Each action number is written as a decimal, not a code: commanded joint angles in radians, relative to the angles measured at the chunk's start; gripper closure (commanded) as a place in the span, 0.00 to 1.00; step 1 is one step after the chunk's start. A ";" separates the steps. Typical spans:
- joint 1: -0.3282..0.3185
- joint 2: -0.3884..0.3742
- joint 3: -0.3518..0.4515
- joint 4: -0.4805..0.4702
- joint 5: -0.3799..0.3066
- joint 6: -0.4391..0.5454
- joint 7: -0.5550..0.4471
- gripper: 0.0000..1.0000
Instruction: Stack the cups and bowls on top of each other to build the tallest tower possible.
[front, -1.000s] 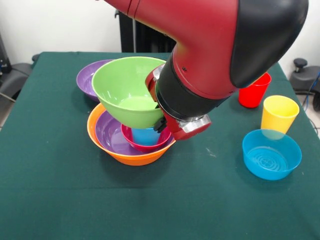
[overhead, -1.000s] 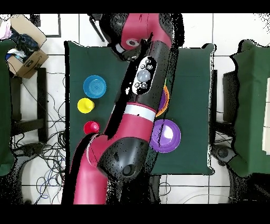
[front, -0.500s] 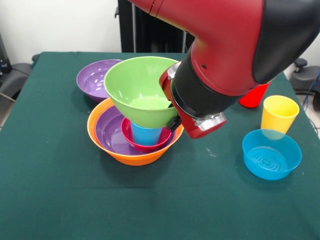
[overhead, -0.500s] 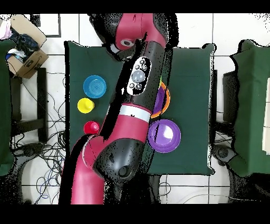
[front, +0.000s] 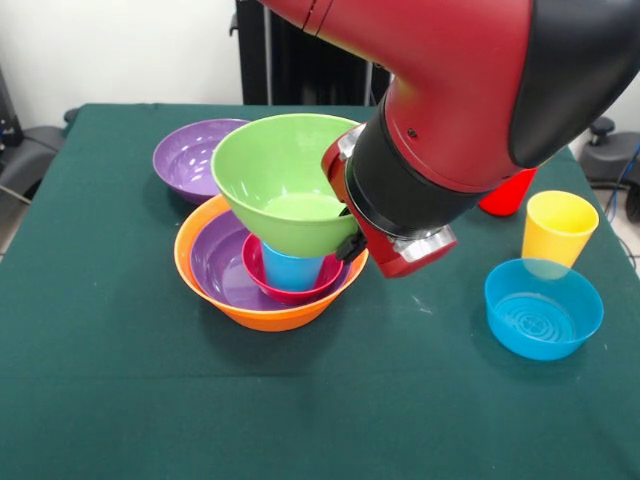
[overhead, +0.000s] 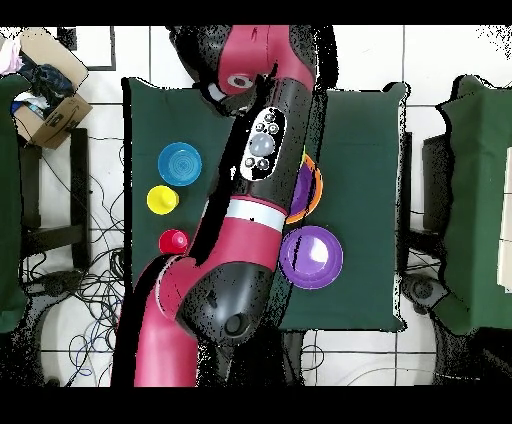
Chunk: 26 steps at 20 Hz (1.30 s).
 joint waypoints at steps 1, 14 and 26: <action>0.007 0.001 0.082 0.062 -0.019 0.055 -0.069 1.00; 0.024 -0.024 0.111 0.123 -0.054 0.022 -0.080 1.00; 0.025 -0.023 0.109 0.123 -0.050 0.018 -0.080 1.00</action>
